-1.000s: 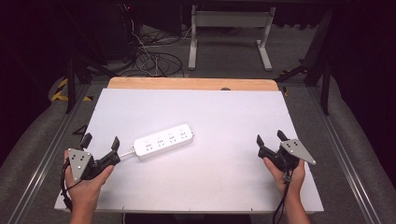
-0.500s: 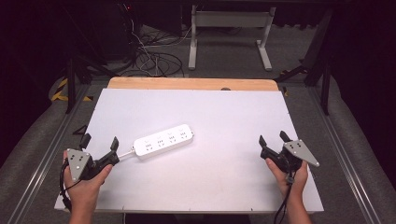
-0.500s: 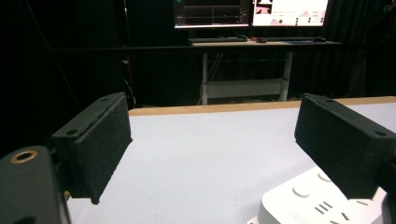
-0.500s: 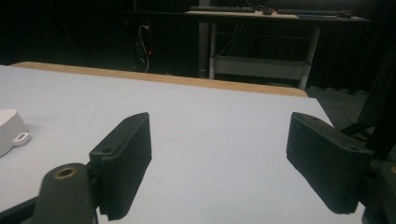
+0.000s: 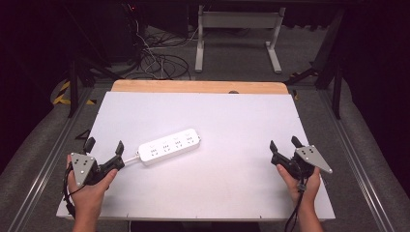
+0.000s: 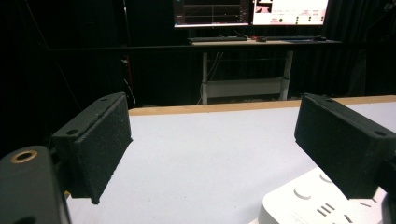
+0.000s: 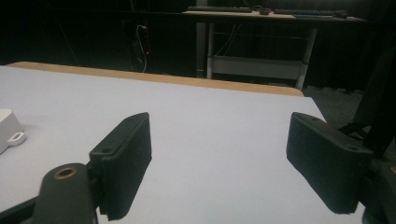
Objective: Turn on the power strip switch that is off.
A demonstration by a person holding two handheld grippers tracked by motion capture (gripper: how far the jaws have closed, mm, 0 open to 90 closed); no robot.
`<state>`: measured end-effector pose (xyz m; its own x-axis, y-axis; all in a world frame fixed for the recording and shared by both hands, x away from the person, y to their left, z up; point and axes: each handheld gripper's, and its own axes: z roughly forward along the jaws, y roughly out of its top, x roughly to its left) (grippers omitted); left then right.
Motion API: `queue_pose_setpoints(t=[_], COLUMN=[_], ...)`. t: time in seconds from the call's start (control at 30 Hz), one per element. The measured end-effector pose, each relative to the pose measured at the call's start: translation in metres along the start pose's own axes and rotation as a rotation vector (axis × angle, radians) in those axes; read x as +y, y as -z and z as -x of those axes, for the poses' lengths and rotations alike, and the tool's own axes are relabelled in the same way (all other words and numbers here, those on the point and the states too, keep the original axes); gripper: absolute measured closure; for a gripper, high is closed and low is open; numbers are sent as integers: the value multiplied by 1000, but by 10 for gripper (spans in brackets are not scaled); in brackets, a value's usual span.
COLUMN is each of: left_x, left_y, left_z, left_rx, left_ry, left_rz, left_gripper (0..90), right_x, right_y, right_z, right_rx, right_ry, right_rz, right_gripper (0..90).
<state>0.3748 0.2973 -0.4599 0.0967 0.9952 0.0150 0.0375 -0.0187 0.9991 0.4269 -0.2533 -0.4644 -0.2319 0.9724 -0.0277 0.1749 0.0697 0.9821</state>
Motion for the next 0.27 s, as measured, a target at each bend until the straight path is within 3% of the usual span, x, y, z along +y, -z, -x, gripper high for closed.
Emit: queue_pose_setpoints(t=[0.27], left_x=[-1], left_y=[-1], left_z=[-1], left_rx=[6], left_ry=[-6], left_rz=[-1], left_gripper=[115], right_x=[0], right_y=[-1], right_z=[-1], right_rx=[1], right_ry=[-1], right_rz=[1], right_gripper=[223])
